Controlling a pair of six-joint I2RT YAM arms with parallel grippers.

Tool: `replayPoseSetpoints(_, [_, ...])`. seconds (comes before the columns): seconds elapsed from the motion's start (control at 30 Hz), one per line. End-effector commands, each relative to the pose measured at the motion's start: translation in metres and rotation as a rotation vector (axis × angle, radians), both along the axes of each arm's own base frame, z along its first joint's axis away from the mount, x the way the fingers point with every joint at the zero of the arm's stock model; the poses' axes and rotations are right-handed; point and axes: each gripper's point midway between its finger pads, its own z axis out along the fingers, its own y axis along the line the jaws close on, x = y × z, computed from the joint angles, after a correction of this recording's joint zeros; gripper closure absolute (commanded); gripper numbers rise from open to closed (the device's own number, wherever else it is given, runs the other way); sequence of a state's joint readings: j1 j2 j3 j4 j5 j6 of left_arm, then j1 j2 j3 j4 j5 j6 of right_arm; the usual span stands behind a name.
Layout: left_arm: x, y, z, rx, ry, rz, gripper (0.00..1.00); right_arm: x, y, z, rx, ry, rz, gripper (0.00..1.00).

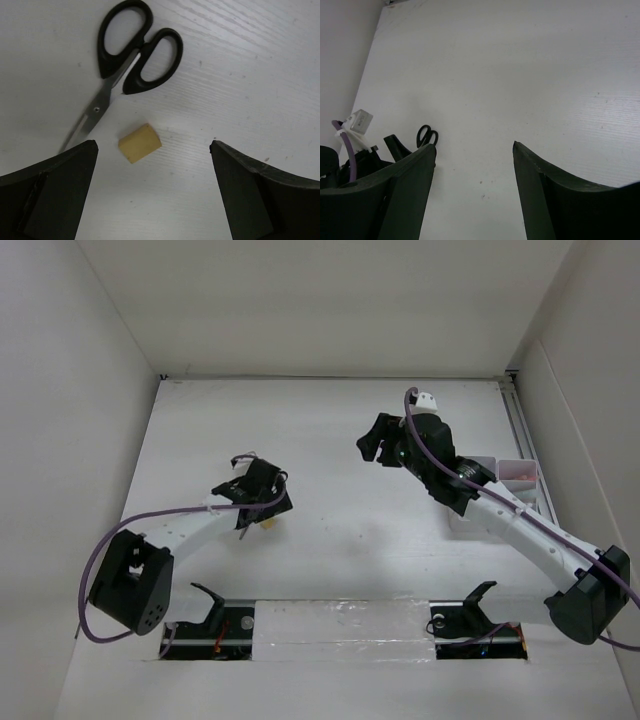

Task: Sort the stationery into containers
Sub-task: Grab a piece of stationery with the left arm

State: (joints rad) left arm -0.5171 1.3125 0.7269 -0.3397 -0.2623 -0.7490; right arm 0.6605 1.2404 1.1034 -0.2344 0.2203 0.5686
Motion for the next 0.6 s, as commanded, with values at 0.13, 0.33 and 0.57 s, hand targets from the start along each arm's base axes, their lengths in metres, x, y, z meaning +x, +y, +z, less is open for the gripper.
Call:
replayPoseSetpoints(0.13, [0.008, -0.027, -0.004, -0.086, -0.052, -0.11, 0.09, 0.006, 0.003, 0.017, 0.023, -0.052, 0.012, 0.3])
replayPoseSetpoints(0.33, [0.006, -0.028, -0.017, -0.075, -0.021, -0.123, 0.12, 0.005, 0.004, 0.017, 0.026, -0.051, 0.02, 0.3])
replayPoseSetpoints(0.57, [-0.006, -0.021, -0.032, -0.058, 0.021, -0.114, 0.23, 0.004, 0.003, 0.013, 0.013, -0.047, 0.024, 0.3])
